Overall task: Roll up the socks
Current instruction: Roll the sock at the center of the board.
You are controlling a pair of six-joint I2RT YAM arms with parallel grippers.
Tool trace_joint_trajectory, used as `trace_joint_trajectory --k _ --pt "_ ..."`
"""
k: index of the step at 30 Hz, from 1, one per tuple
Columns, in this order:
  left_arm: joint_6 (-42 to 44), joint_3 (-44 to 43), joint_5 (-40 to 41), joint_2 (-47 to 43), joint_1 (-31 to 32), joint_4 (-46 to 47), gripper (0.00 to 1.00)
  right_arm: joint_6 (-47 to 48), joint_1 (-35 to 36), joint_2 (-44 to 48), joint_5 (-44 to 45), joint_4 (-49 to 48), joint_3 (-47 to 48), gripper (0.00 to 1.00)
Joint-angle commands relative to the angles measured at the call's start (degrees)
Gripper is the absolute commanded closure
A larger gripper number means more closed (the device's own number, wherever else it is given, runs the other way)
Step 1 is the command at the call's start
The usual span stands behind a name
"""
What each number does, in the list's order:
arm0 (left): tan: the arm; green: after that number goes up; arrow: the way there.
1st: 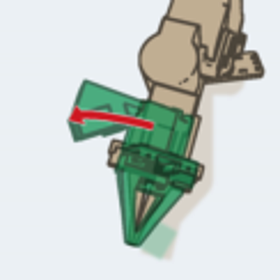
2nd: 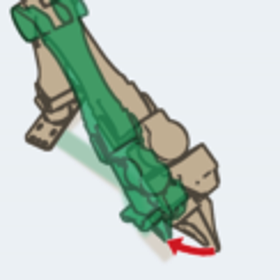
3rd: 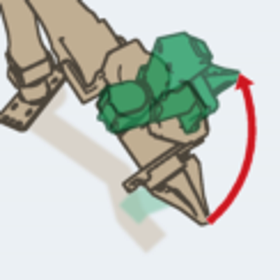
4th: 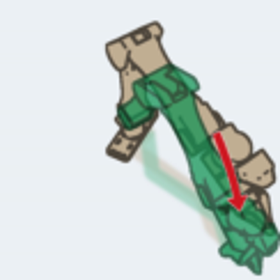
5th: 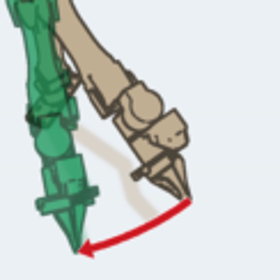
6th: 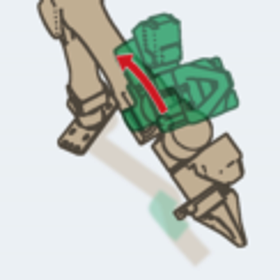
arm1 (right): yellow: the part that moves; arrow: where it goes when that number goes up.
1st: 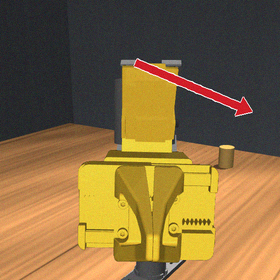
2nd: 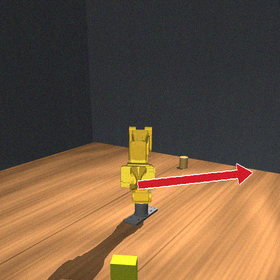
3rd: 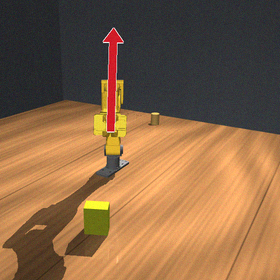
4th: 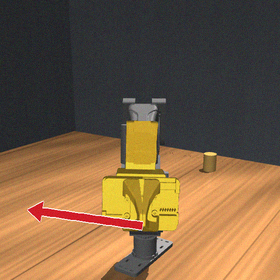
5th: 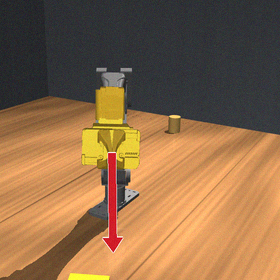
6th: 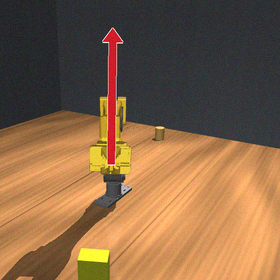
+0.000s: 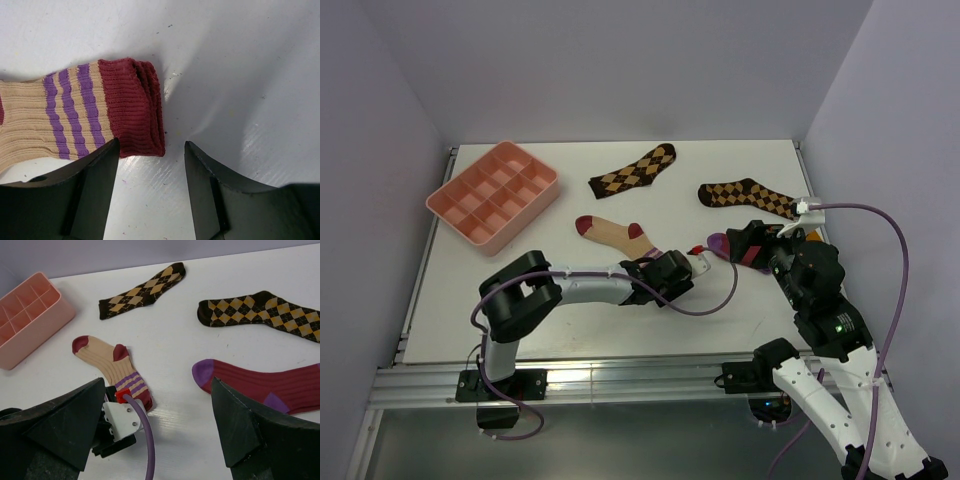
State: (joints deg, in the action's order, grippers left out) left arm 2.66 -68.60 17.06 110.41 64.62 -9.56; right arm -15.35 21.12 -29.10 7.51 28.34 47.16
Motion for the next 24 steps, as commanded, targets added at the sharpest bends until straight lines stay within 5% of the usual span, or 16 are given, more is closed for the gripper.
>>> trace_joint_trajectory --k 1,10,20,24 --pt "1.21 -0.57 1.92 2.26 0.33 -1.69 0.40 0.24 0.32 -0.16 0.67 -2.41 -0.84 0.08" --pt "1.12 -1.27 5.09 4.90 0.42 -3.62 0.52 0.06 0.32 0.54 0.23 -2.94 -1.45 0.08" --pt "-1.24 -2.94 3.42 5.52 0.33 -5.90 1.00 -0.11 0.32 0.63 -0.56 -3.29 -1.63 0.09" --pt "-6.68 -4.61 -2.53 4.30 -0.90 -7.22 1.00 -0.73 0.23 0.36 -0.83 -3.55 -1.63 0.09"
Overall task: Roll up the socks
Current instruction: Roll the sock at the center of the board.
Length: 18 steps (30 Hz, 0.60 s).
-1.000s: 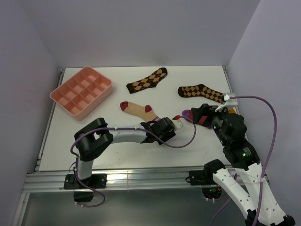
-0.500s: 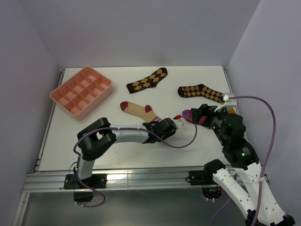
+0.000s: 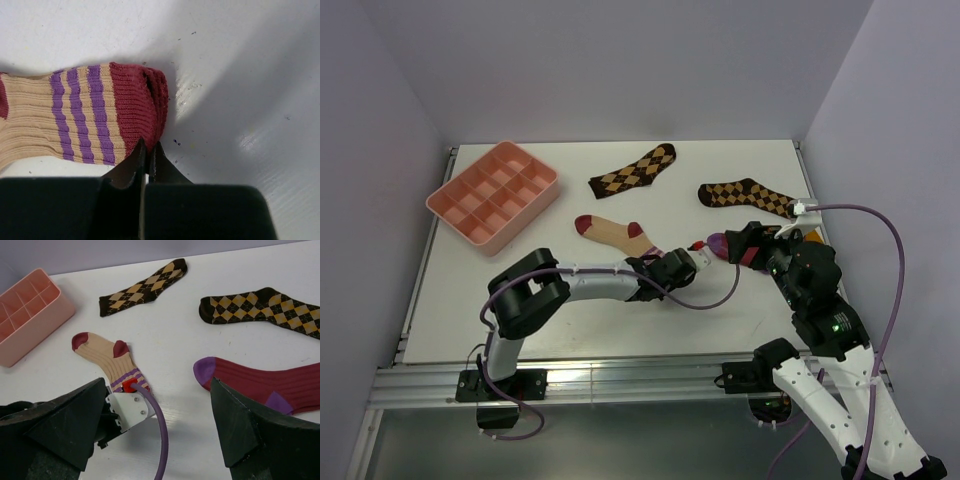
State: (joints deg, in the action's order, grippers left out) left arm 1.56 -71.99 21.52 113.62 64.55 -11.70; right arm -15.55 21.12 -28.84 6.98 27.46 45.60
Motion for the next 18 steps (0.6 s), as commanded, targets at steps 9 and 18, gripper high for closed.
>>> trace_joint_trajectory --k 9,18 --pt "-22.28 1.14 -33.10 -4.90 -13.22 -1.31 1.00 -3.34 0.32 -3.76 -1.09 -1.80 1.50 0.00" --pt "-43.01 9.57 -56.04 -5.52 -23.85 14.22 1.00 -13.70 0.41 -11.05 -6.63 -5.39 -1.39 0.09"
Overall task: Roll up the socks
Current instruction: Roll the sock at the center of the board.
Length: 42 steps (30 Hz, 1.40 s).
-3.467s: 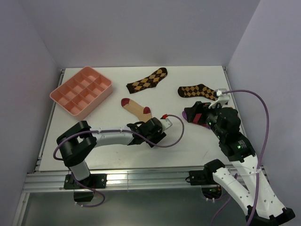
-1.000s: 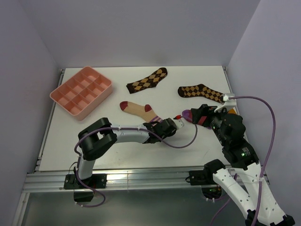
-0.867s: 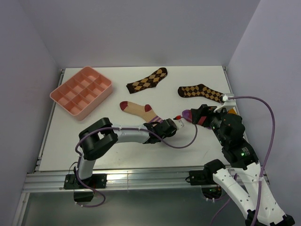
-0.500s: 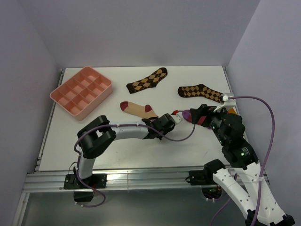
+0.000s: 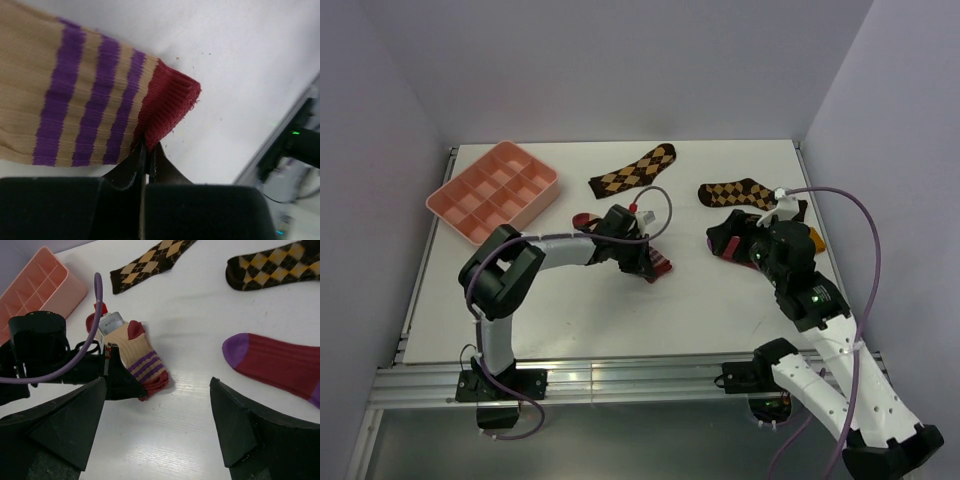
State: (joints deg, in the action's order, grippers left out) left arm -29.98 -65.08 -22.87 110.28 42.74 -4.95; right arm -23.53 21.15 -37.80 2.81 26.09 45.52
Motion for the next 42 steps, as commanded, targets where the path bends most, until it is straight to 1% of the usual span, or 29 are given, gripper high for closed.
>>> trace_joint_trajectory --k 1,2,3,5,6,10,16,20,27,38,42 --pt "-13.68 3.55 -13.23 -2.09 -2.74 9.50 1.00 -6.96 0.39 -2.97 -4.02 -4.63 -1.92 0.10" --pt "-15.79 5.30 -14.90 -2.09 -4.14 12.74 1.00 -9.67 0.56 -4.81 -4.39 -5.42 -2.71 0.12" --pt "-19.21 6.10 -15.53 -1.82 -4.85 14.34 1.00 -11.26 1.08 -5.61 -4.56 -7.17 -4.54 0.16" --pt "-22.39 7.94 -16.32 -1.65 -6.08 18.02 1.00 -15.29 1.79 -7.98 -5.79 -9.46 -6.66 0.19" --pt "-25.10 8.47 -17.20 -1.47 -6.53 19.18 1.00 -16.80 2.14 -8.60 -5.88 -11.56 -8.67 0.23" --pt "-30.05 11.20 -18.87 -0.68 -8.20 24.02 1.00 -21.64 3.99 -13.42 -6.50 -16.67 -12.64 0.30" --pt "-30.84 10.50 -20.28 1.43 -8.90 23.94 1.00 -25.95 5.22 -20.46 -7.91 -24.93 -15.98 0.37" --pt "-29.53 9.10 -20.81 2.48 -9.25 21.74 1.00 -28.93 5.48 -25.12 -8.70 -30.21 -17.57 0.43" --pt "-28.03 6.46 -21.86 4.94 -9.43 17.79 1.00 -32.28 5.66 -32.15 -9.49 -38.20 -19.85 0.50" --pt "-26.27 3.82 -20.54 6.96 -9.52 11.99 1.00 -31.93 5.57 -42.43 -10.89 -45.24 -20.03 0.63" --pt "-25.40 2.51 -19.85 7.23 -9.52 9.44 1.00 -31.67 5.66 -46.04 -12.30 -48.23 -19.94 0.63"
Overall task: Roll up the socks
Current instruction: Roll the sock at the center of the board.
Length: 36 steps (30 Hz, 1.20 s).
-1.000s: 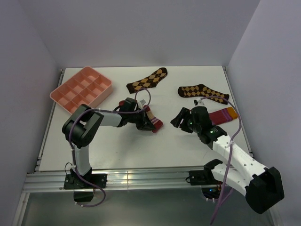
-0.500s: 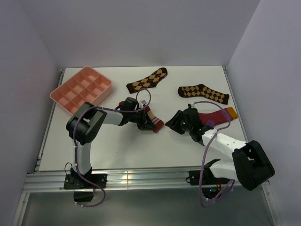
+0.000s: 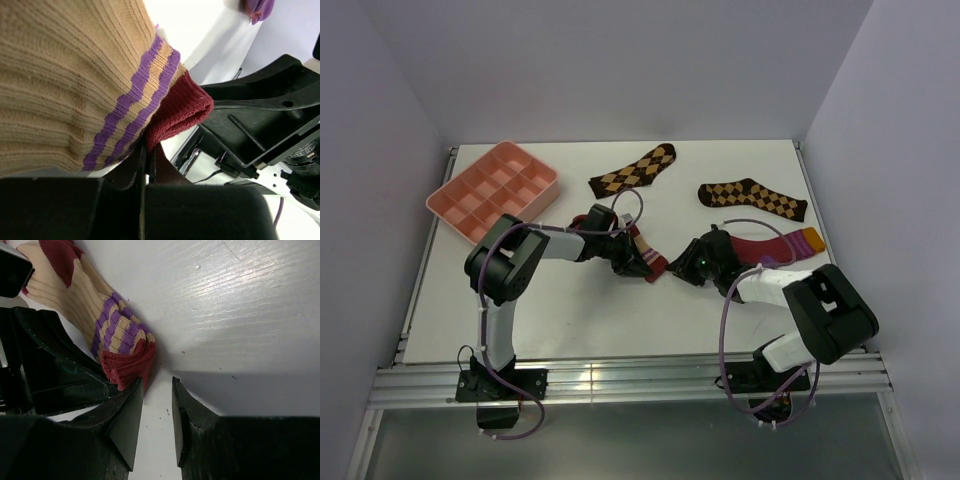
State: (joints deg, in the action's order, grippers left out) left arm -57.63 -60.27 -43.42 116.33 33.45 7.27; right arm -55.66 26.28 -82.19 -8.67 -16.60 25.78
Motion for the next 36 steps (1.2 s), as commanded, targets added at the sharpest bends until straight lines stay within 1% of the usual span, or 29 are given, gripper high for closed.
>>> trace_joint_trajectory --k 1,7,18,24,27,36 --pt "2.78 -2.57 0.79 1.35 -0.32 -3.22 1.00 0.55 0.52 -2.00 -1.00 -6.16 -0.29 0.63" --pt "3.75 -4.24 1.41 1.97 -0.32 -5.94 1.00 1.52 0.44 -3.76 -2.76 -8.44 0.50 0.63" --pt "3.66 -5.12 1.84 2.49 -0.23 -7.00 1.00 3.27 0.44 -2.71 -4.08 -8.62 1.11 0.61" --pt "3.92 -5.91 2.02 2.93 -0.23 -7.09 1.00 3.63 0.44 -3.32 -4.43 -9.59 1.38 0.61" --pt "4.54 -6.70 2.11 3.02 -0.23 -9.55 1.00 3.71 0.44 -3.85 -4.25 -9.85 1.82 0.60" --pt "4.89 -7.58 1.93 3.73 -0.23 -10.61 1.00 4.07 0.44 -6.31 -3.64 -9.94 2.96 0.62"
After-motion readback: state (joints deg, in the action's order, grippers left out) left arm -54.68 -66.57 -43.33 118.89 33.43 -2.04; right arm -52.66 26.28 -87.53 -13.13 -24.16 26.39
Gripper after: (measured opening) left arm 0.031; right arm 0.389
